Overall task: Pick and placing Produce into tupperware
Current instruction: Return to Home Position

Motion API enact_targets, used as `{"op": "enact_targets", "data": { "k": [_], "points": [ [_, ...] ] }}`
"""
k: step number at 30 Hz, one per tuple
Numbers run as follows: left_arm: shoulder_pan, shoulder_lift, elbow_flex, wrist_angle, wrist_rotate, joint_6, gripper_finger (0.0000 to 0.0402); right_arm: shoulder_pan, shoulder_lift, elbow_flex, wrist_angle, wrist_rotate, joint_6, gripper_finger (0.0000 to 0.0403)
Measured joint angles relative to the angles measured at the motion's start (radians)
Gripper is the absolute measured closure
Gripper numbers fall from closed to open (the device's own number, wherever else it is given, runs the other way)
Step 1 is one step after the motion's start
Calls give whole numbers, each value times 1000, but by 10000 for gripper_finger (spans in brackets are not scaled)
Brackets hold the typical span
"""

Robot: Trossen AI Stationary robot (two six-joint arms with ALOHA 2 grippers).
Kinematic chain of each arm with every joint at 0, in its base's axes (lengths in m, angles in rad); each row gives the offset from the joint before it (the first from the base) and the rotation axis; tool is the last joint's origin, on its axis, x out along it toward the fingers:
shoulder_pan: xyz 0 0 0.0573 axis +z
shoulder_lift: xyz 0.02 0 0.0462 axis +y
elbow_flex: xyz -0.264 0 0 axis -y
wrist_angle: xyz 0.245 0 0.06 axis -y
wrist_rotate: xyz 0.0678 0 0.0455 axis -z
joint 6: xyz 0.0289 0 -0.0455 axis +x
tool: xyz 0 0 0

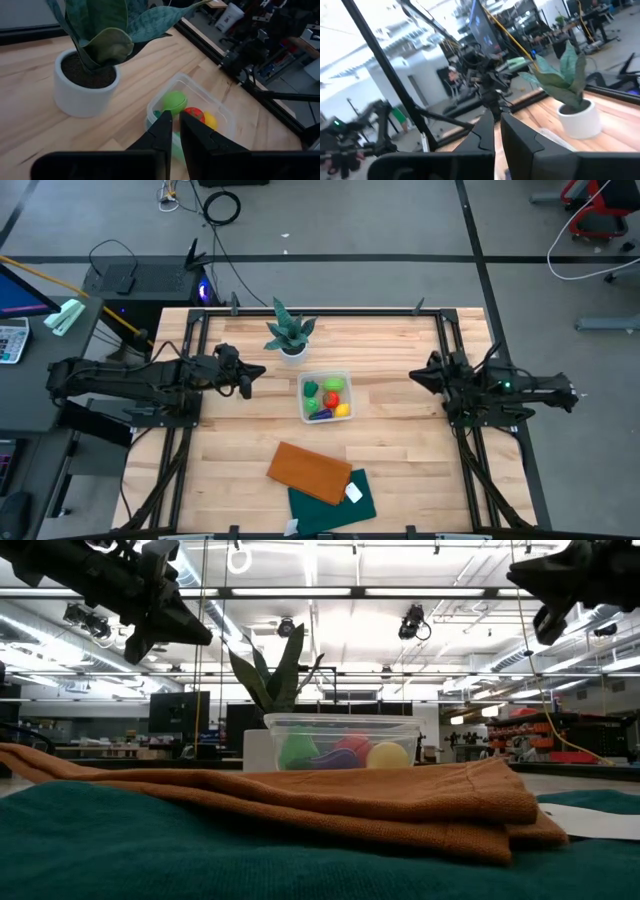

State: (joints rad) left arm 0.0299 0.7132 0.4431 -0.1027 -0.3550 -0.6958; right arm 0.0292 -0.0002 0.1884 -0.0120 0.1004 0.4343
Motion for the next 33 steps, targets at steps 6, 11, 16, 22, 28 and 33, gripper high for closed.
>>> {"op": "enact_targets", "data": {
  "k": [6, 11, 16, 22, 28, 33],
  "points": [
    [0, 0, 0, -1, 0, 0, 359, 0, 0, -105, 206, -22, 40, 403],
    [0, 0, 0, -1, 0, 0, 356, 0, 0, -143, 256, -50, 41, 403],
    [0, 0, 0, -1, 0, 1, 363, 0, 0, -144, 227, -88, -53, 403],
    [0, 0, 0, -1, 0, 0, 363, 0, 0, -144, 124, -91, -179, 403],
    [0, 0, 0, -1, 0, 0, 359, 0, 0, -144, 98, -80, -193, 403],
    [0, 0, 0, -1, 0, 0, 362, 0, 0, -159, 91, -89, -194, 403]
  ]
}}
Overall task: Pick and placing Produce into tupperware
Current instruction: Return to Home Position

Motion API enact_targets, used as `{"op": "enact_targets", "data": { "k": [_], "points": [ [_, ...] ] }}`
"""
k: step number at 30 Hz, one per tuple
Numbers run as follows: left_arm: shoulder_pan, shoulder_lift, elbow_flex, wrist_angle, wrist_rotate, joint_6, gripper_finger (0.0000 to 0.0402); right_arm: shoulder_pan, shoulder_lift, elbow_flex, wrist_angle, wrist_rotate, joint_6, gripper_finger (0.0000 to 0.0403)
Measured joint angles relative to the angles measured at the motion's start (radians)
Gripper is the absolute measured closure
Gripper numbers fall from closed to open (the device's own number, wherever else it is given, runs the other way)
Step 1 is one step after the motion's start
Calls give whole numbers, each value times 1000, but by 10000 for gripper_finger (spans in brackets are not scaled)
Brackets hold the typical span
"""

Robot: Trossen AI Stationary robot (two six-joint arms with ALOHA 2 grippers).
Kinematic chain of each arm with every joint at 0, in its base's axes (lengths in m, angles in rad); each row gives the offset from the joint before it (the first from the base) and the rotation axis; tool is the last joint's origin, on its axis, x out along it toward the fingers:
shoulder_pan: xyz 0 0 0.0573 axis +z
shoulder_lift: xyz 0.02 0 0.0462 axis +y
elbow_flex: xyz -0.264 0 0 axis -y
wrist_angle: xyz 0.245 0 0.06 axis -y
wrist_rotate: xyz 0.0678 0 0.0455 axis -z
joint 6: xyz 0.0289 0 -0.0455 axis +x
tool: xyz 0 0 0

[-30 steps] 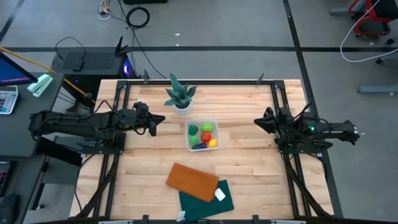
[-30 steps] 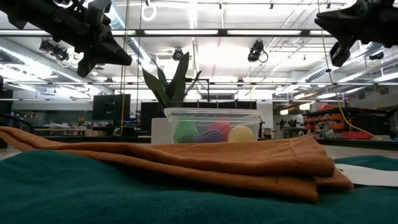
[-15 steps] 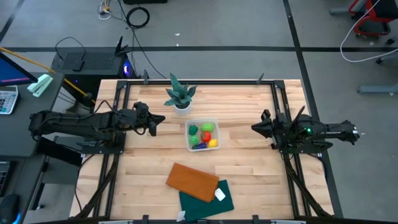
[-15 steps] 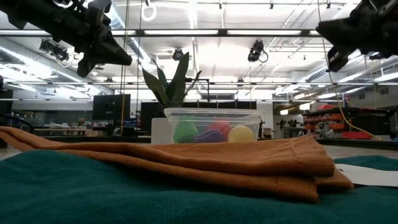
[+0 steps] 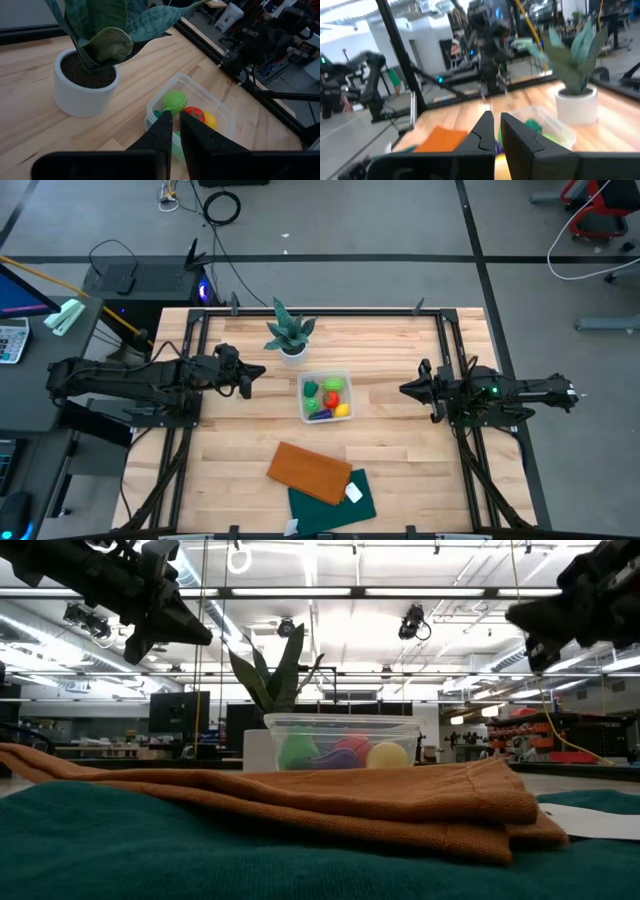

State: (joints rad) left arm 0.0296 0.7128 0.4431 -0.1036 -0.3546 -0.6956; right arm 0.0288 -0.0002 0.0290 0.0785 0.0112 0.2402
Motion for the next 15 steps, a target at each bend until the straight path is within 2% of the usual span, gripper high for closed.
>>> {"op": "enact_targets", "data": {
  "k": [9, 15],
  "points": [
    [0, 0, 0, 0, 0, 0, 359, 0, 8, -14, -55, -28, -16, 403],
    [0, 0, 0, 0, 0, 0, 366, 0, 63, -14, -59, -33, -102, 403]
  ]
}}
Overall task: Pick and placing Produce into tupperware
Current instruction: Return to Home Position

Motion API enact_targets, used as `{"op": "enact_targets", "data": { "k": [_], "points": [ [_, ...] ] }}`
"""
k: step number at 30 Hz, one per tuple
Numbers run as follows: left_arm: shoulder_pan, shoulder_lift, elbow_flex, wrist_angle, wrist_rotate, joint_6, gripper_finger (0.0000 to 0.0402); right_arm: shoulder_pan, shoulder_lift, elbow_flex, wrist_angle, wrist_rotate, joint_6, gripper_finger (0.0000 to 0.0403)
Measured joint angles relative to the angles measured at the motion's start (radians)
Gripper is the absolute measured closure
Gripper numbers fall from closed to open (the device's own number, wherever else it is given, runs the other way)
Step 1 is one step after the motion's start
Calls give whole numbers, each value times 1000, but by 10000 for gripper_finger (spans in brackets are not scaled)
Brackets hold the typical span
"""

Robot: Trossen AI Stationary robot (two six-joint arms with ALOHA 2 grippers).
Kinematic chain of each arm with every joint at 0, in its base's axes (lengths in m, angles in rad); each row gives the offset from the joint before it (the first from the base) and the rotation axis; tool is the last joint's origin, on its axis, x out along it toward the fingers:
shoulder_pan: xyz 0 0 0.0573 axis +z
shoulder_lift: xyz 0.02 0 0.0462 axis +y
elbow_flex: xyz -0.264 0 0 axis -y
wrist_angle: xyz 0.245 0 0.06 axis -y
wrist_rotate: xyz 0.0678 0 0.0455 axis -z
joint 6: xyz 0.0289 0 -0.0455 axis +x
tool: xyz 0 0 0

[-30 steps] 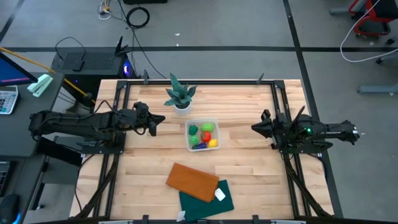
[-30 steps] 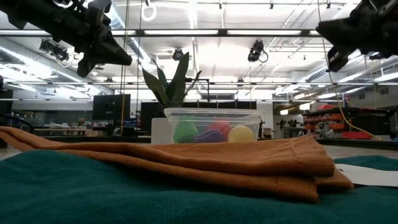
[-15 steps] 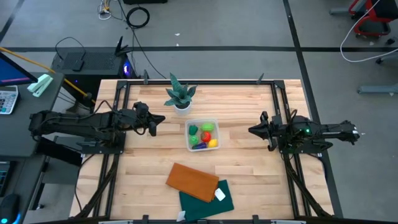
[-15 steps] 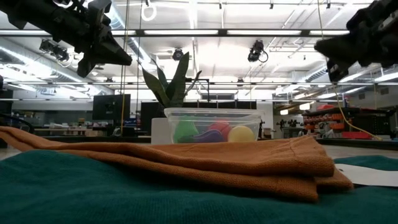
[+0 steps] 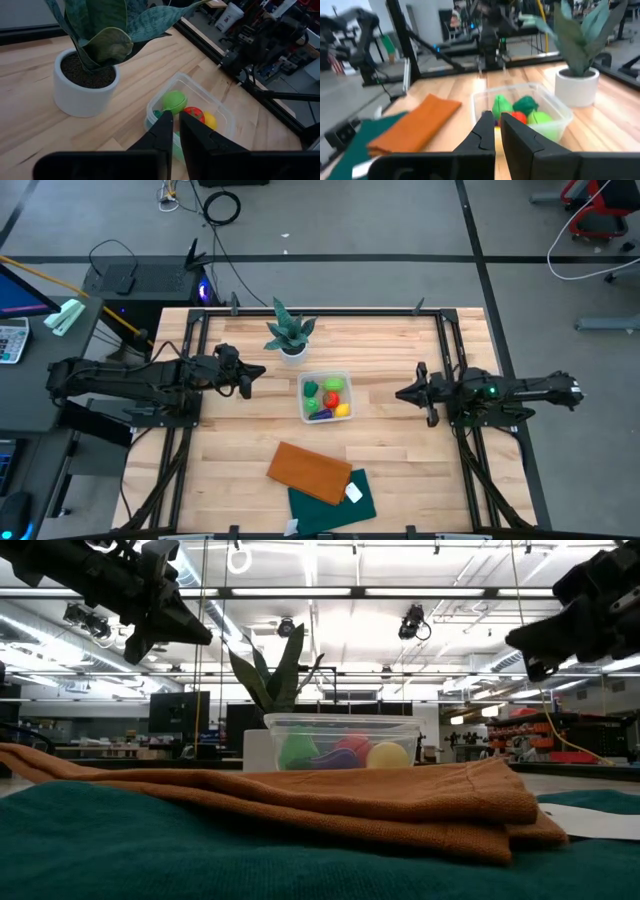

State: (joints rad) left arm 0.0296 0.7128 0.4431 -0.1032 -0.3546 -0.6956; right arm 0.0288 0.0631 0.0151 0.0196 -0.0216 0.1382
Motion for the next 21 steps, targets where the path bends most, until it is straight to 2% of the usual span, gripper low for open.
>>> {"op": "enact_targets", "data": {
  "k": [7, 12, 14, 21],
  "points": [
    [0, 0, 0, 23, 0, 10, 367, 0, 118, 0, -1, 0, 26, 403],
    [-15, -6, 0, 128, -1, 199, 383, 0, 156, 5, -6, 0, 91, 403],
    [-19, -26, 0, 142, -2, 259, 389, 0, 155, 7, -6, 2, 93, 403],
    [-23, -183, -81, 166, -9, 287, 389, 0, 155, 9, -2, 18, 132, 403]
  ]
}}
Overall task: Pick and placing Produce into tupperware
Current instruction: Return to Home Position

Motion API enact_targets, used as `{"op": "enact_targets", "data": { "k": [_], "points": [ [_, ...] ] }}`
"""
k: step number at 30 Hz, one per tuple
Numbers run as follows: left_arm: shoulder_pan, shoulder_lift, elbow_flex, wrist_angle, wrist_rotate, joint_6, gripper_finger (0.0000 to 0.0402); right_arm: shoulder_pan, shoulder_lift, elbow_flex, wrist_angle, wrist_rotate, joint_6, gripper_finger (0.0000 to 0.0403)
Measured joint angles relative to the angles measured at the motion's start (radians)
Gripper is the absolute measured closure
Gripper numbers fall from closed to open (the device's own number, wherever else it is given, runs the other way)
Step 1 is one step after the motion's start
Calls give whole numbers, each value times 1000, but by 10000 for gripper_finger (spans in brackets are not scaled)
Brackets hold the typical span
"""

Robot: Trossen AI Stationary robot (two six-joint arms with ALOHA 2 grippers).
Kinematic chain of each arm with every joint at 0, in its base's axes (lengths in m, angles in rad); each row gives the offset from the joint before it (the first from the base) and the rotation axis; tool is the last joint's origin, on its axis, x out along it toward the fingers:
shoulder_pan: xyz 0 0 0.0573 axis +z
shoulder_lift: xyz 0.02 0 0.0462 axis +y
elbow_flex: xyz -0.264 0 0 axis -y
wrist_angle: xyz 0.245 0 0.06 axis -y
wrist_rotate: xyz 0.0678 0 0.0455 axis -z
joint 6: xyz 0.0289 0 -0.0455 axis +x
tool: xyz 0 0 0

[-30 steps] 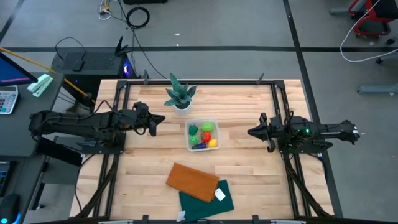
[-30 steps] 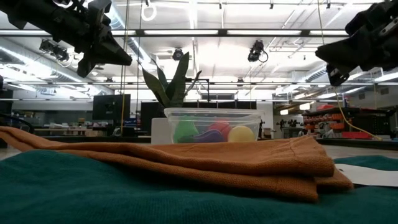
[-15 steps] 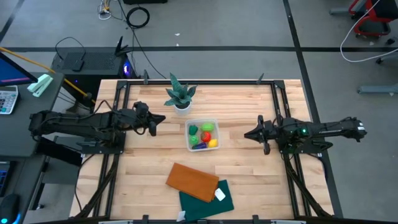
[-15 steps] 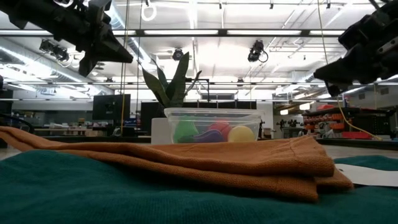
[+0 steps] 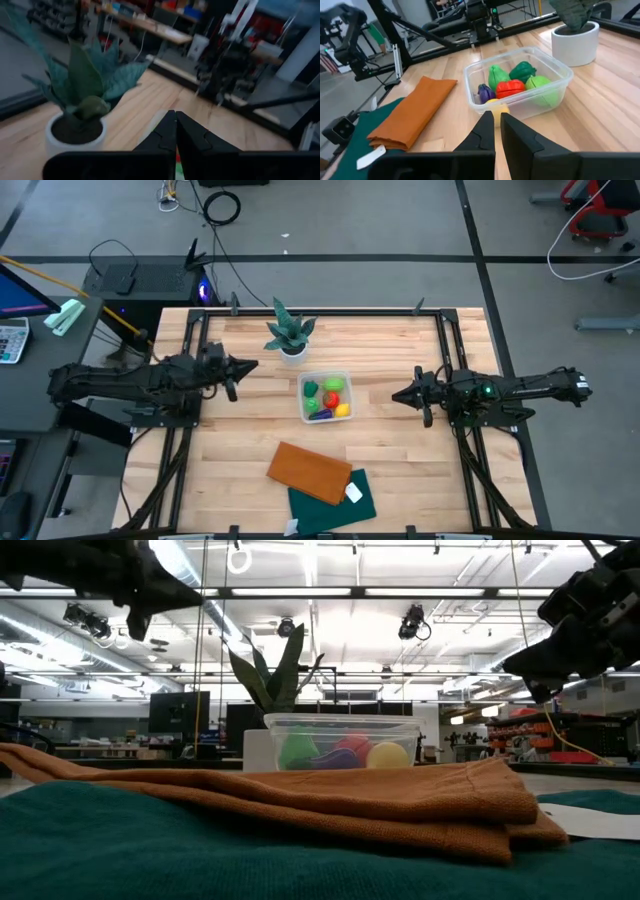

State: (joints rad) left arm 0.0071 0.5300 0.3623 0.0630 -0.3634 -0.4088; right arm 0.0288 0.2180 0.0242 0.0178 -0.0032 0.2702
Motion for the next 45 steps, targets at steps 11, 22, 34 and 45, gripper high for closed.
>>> {"op": "enact_targets", "data": {
  "k": [11, 22, 34, 45],
  "points": [
    [0, -206, -128, 50, 0, 92, 395, 0, 0, 2, 2, 15, 100, 403],
    [0, -264, -283, 249, 52, 151, 394, 0, 0, 2, 5, 35, 121, 403],
    [0, -264, -353, 312, 116, 197, 384, 0, 0, 3, -2, 34, 120, 403],
    [0, -264, -354, 333, 204, 283, 385, 0, 0, 3, 0, 34, 54, 403]
  ]
}}
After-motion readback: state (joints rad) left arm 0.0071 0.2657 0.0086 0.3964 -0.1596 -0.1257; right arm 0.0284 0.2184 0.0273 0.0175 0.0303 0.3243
